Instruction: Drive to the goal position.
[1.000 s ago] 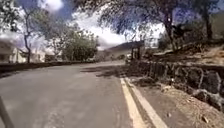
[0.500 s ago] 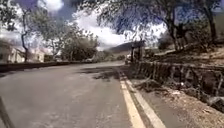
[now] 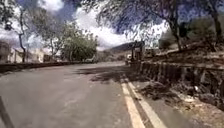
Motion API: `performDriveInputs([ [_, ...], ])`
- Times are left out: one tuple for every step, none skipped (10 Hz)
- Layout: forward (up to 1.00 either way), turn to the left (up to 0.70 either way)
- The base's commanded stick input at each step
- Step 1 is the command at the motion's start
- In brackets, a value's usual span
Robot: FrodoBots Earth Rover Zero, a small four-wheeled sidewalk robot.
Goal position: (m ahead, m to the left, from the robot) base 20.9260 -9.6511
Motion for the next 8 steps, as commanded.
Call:
performDriveInputs([
  [0.70, 0.00],
  [0.70, 0.00],
  [0.70, 0.00],
  [0.70, 0.00],
  [0.70, 0.00],
  [0.70, 0.00],
  [0.70, 0.00],
  [0.70, 0.00],
])
